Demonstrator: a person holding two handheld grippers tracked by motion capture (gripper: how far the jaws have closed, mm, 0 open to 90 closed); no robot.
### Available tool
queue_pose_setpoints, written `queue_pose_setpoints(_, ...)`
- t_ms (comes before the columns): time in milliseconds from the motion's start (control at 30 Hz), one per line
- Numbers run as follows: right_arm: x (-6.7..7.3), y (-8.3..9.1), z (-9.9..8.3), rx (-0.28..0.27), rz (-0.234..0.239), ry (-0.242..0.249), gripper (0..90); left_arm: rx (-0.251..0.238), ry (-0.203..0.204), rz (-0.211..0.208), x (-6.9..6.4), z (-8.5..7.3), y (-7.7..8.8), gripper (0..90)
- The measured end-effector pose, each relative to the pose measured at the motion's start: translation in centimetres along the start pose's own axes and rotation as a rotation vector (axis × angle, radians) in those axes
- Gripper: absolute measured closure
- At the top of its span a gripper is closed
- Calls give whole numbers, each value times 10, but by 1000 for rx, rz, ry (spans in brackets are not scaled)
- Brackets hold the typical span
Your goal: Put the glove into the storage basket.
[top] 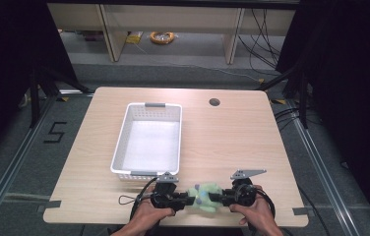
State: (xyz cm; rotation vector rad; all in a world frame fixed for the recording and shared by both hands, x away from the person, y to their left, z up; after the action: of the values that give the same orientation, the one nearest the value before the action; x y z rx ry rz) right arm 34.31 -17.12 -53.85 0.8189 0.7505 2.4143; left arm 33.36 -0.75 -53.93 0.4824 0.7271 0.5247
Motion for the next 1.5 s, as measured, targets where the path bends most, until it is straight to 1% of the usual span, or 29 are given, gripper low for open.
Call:
queue_pose_setpoints(100,2,0,1,-1,1,15,718,1,1,11,-1,0,3,729)
queue_pose_setpoints(133,7,1,2,2,6,-10,718,2,5,12,-1,-1,4,728)
queue_pose_setpoints(167,6,2,3,-2,-4,32,718,-1,3,-12,-1,0,4,727)
queue_pose_setpoints(200,9,2,4,-2,5,9,718,-9,8,-3,-2,0,7,727)
queue_pose_setpoints(233,11,2,4,-5,15,10,718,-4,-2,6,-1,0,10,727)
queue_pose_setpoints(267,10,3,6,-10,3,37,719,-13,0,-9,-2,1,12,726)
queue_pose_setpoints(300,15,3,7,-4,12,11,719,-7,-7,-18,-2,1,13,726)
queue_pose_setpoints(367,15,2,10,-16,7,46,719,-19,-10,-14,-2,1,17,725)
queue_pose_setpoints(400,19,3,11,-14,10,33,718,-19,-10,-14,-2,1,17,725)
queue_pose_setpoints(467,22,3,13,-20,2,53,718,-23,-8,-1,-1,0,22,725)
queue_pose_setpoints(500,23,4,14,-17,2,63,718,-25,-11,-12,-1,0,23,724)
queue_pose_setpoints(533,27,5,15,-16,6,47,718,-26,-10,-14,-1,0,24,724)
queue_pose_setpoints(633,28,6,18,-20,-6,75,718,-29,-14,-7,0,0,26,724)
queue_pose_setpoints(667,34,5,20,-23,19,51,718,-32,-10,-1,0,1,27,723)
queue_pose_setpoints(733,34,7,25,-24,-1,98,718,-29,-21,-12,1,2,32,723)
queue_pose_setpoints(800,38,6,27,-34,12,80,718,-41,-17,-16,0,5,36,723)
queue_pose_setpoints(833,38,6,28,-30,15,87,718,-41,-20,-19,-1,6,38,722)
queue_pose_setpoints(867,42,7,30,-29,22,62,718,-42,-24,-14,0,7,40,722)
queue_pose_setpoints(900,40,8,32,-27,6,91,718,-41,-23,-5,0,7,41,722)
queue_pose_setpoints(1000,43,10,38,-27,5,115,718,-46,-20,-11,-1,11,45,722)
queue_pose_setpoints(1067,48,11,42,-30,20,105,718,-53,-24,-13,-2,14,49,721)
queue_pose_setpoints(1100,49,12,46,-44,21,110,718,-59,-26,-5,-2,16,51,721)
queue_pose_setpoints(1133,50,13,48,-42,30,119,718,-63,-27,-14,-3,18,52,721)
queue_pose_setpoints(1167,50,14,50,-37,14,129,718,-58,-30,-7,-2,20,55,721)
queue_pose_setpoints(1200,53,15,52,-33,23,113,718,-57,-33,-6,-2,21,56,721)
queue_pose_setpoints(1333,55,15,59,-33,20,122,718,-65,-35,-3,-1,27,63,721)
queue_pose_setpoints(1400,54,17,69,-49,13,173,718,-60,-38,1,-1,33,69,720)
queue_pose_setpoints(1467,58,16,73,-42,30,143,718,-56,-42,8,1,38,75,720)
queue_pose_setpoints(1500,56,16,77,-44,21,170,718,-56,-47,7,2,40,76,720)
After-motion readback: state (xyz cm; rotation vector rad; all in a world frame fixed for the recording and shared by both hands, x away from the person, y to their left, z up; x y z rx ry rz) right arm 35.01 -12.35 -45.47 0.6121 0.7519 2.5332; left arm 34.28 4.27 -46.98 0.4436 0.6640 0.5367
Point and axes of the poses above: each handheld gripper's, and its own axes: y roughly backward along the jaws, z roughly out of its top, x roughly to its left, the point moved 7 cm from there along -y, roughly forward along the jaws, and after that the axes turned 3 degrees about y, right-handed, at the moved point
